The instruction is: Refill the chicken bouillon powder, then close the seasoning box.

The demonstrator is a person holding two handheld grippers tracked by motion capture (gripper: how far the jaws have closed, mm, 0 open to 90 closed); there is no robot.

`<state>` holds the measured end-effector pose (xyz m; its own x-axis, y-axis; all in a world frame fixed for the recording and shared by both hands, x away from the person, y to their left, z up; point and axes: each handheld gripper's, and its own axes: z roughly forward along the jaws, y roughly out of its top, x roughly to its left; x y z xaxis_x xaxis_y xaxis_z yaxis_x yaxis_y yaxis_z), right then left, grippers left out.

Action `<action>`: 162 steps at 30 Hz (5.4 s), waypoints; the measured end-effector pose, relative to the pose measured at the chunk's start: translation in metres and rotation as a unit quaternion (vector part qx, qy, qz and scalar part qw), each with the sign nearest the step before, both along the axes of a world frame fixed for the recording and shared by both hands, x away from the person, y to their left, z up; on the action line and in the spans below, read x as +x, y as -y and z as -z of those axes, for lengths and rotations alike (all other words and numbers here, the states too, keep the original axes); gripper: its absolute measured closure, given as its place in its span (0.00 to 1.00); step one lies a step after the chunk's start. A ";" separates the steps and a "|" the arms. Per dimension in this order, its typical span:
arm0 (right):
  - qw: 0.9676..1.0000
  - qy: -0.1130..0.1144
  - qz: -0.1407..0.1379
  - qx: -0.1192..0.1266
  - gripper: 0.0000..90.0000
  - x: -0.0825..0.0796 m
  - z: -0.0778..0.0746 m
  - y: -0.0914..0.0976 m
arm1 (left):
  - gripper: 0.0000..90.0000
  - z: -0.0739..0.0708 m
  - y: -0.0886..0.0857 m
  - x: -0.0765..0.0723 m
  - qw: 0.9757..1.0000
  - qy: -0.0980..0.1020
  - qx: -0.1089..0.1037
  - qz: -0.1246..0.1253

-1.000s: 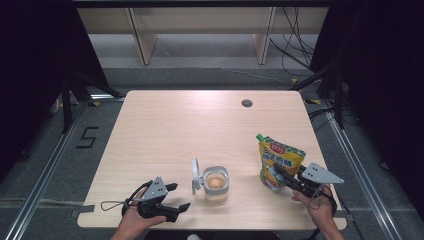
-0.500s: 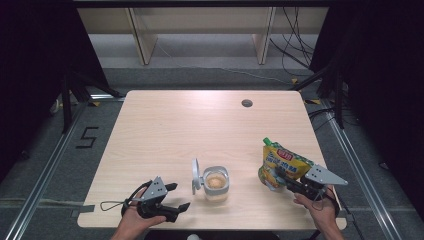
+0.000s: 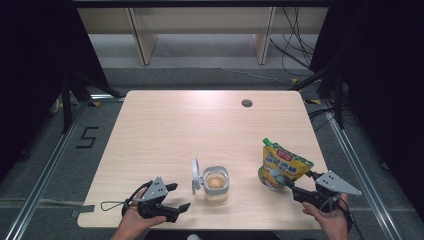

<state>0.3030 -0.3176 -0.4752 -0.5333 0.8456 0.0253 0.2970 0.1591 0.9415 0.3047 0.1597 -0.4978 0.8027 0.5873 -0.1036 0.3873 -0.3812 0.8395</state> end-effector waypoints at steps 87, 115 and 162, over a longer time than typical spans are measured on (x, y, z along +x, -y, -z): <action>0.994 -0.074 -0.026 -0.072 0.28 -0.047 0.012 -0.018 | 0.99 -0.059 0.020 0.012 0.995 0.083 -0.050 0.035; 0.994 -0.073 -0.025 -0.073 0.28 -0.047 0.013 -0.018 | 0.99 -0.071 0.045 0.022 0.993 0.089 -0.041 0.060; 0.993 -0.081 -0.029 -0.075 0.28 -0.048 0.014 -0.020 | 0.32 -0.034 -0.005 0.000 0.999 0.025 -0.043 0.016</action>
<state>0.2549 -0.2979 -0.4889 -0.5810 0.8139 -0.0097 0.4284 0.3159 0.8466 0.3046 0.1648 -0.4638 0.8266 0.5515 -0.1124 0.3330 -0.3183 0.8876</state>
